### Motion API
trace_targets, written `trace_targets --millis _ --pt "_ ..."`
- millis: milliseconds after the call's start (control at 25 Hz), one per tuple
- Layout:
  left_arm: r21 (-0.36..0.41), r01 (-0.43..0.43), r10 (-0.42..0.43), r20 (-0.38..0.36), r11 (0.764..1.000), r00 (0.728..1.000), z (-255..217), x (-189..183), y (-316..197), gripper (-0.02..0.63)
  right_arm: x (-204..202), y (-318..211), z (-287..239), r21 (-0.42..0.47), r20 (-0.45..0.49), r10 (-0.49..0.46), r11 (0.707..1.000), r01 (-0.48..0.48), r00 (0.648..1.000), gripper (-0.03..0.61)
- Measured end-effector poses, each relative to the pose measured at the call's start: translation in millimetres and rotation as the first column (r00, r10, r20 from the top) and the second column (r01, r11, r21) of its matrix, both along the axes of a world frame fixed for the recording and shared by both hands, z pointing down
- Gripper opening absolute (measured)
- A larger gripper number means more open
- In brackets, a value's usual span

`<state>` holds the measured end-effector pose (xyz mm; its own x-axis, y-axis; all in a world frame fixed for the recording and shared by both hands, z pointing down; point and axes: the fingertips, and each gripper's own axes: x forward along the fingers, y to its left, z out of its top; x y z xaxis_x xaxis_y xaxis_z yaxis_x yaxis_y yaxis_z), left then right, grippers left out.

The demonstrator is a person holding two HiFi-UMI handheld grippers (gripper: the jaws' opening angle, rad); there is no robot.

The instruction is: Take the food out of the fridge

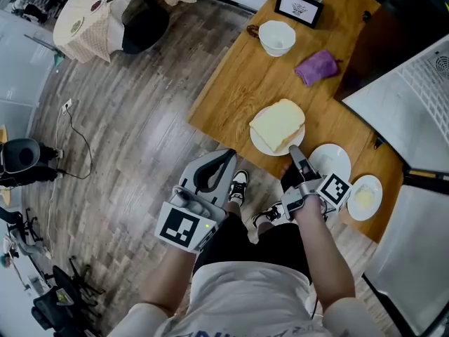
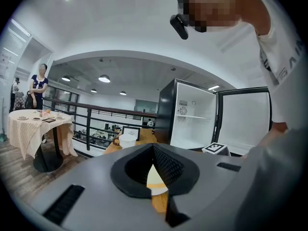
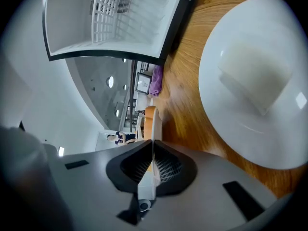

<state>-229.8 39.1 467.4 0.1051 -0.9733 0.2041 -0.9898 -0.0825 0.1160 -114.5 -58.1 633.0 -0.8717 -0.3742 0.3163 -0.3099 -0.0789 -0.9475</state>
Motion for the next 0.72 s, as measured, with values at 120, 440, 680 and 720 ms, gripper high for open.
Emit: trace_targets --millis 120,440,680,720 --pt "-0.008 -0.003 0.002 -0.016 1.0 1.0 6 -1 -6 0.008 -3 -1 9 0.004 -0.057 -0.03 1.0 0.03 0.998 0.028" --pt "-0.023 -0.018 0.017 -0.032 1.0 0.999 13 -3 -15 0.008 -12 11 23 0.113 -0.222 -0.2 0.967 0.229 0.954 0.064" --pt "-0.034 -0.03 0.028 -0.042 0.999 0.999 16 -4 -11 0.008 -18 23 27 0.168 -0.324 -0.281 0.923 0.347 0.903 0.122" --pt "-0.033 -0.031 0.029 -0.043 0.999 0.999 16 -4 -11 0.008 -18 25 27 0.181 -0.348 -0.296 0.91 0.374 0.889 0.125"
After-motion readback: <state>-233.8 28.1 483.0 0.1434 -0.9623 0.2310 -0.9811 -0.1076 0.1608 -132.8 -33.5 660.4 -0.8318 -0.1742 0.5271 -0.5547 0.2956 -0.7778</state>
